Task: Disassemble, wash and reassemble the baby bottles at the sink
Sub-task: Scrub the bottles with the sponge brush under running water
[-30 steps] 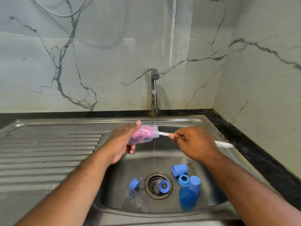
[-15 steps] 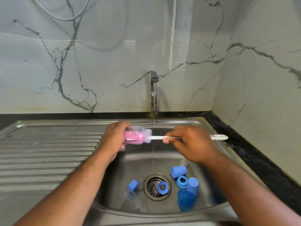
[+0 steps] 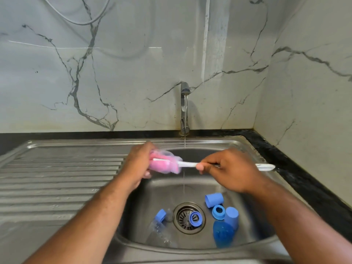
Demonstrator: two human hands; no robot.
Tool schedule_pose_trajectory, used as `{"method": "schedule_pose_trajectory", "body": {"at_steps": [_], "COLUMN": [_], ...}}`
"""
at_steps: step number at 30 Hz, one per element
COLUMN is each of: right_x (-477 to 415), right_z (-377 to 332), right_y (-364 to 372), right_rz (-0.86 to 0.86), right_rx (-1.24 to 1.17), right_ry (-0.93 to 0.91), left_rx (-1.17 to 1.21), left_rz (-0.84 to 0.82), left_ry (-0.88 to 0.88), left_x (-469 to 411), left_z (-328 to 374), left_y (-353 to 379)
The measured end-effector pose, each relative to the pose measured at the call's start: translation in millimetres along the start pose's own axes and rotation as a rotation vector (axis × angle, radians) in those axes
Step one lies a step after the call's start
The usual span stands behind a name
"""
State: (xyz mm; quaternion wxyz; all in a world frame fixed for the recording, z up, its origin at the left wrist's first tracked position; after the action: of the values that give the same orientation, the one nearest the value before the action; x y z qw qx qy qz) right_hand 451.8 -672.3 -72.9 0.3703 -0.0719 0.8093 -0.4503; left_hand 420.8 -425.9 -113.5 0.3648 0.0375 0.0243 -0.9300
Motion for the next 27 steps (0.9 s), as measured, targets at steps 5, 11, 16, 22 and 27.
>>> {"method": "schedule_pose_trajectory", "body": {"at_steps": [5,11,16,22,27], "right_x": [-1,-6,-1,-2,-5], "right_z": [6,19,27,15,19], "right_y": [-2,5,16,18,12], "right_rz": [0.164,0.170,0.031,0.059,0.168], "right_rx": [0.054,0.213,0.091,-0.129,0.188], "right_ry": [-0.008,0.143,0.207,0.068,0.032], "left_rx": [0.070,-0.166,0.059,0.074,0.061], "left_rz": [0.031,0.028,-0.126,-0.208,-0.289], "left_ry": [-0.085,0.275,0.281,-0.225,-0.153], "left_x": [10,11,17,16,25], "left_z": [-4,19,23,-16,-10], "left_y": [8,10,16,16,27]}}
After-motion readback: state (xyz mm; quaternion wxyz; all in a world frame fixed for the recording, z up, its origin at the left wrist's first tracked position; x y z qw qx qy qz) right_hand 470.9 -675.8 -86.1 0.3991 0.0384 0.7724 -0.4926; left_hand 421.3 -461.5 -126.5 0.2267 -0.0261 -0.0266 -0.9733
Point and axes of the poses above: each hand's wrist, its own x-axis away from the middle knuckle, its own y-axis out of the palm, z = x × y, the point moved 7 cm from there along -x, towards the middle knuckle, and after that the axes turned 15 degrees about z, right-handed, at the moved point
